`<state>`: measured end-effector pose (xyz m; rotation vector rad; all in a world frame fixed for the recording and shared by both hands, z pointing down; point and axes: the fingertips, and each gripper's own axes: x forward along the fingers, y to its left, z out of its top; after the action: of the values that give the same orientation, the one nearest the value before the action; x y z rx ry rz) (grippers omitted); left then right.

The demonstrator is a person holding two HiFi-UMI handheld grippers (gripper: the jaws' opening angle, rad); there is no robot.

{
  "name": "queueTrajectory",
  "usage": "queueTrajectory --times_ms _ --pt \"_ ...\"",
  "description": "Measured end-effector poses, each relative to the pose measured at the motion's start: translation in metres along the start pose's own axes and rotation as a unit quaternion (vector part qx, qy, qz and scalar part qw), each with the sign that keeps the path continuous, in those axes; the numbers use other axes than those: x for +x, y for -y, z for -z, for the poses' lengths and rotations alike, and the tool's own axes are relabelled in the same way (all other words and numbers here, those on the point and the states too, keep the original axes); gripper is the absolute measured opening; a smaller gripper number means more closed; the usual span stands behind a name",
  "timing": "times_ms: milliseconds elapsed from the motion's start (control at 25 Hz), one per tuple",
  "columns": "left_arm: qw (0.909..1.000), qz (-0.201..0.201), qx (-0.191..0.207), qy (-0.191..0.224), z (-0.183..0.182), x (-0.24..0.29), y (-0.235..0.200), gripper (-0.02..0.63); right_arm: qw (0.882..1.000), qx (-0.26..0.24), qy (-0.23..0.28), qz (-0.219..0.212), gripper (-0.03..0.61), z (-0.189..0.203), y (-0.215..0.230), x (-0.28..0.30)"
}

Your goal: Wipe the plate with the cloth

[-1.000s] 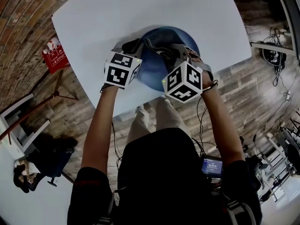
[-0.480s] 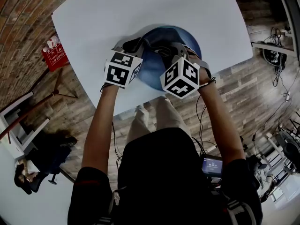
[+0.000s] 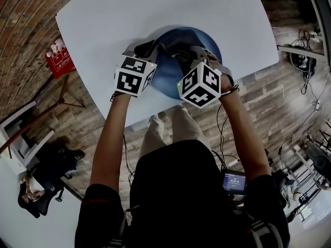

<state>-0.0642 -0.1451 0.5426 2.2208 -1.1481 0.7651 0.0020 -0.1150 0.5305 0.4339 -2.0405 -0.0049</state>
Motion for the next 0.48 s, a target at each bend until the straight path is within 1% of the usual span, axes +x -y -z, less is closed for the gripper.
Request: queueTrajectory --times_ms 480 --pt "1.0000 0.001 -0.004 0.000 -0.001 0.000 0.002 0.043 1.000 0.009 -0.020 0.011 0.051 0.019 0.008 -0.010"
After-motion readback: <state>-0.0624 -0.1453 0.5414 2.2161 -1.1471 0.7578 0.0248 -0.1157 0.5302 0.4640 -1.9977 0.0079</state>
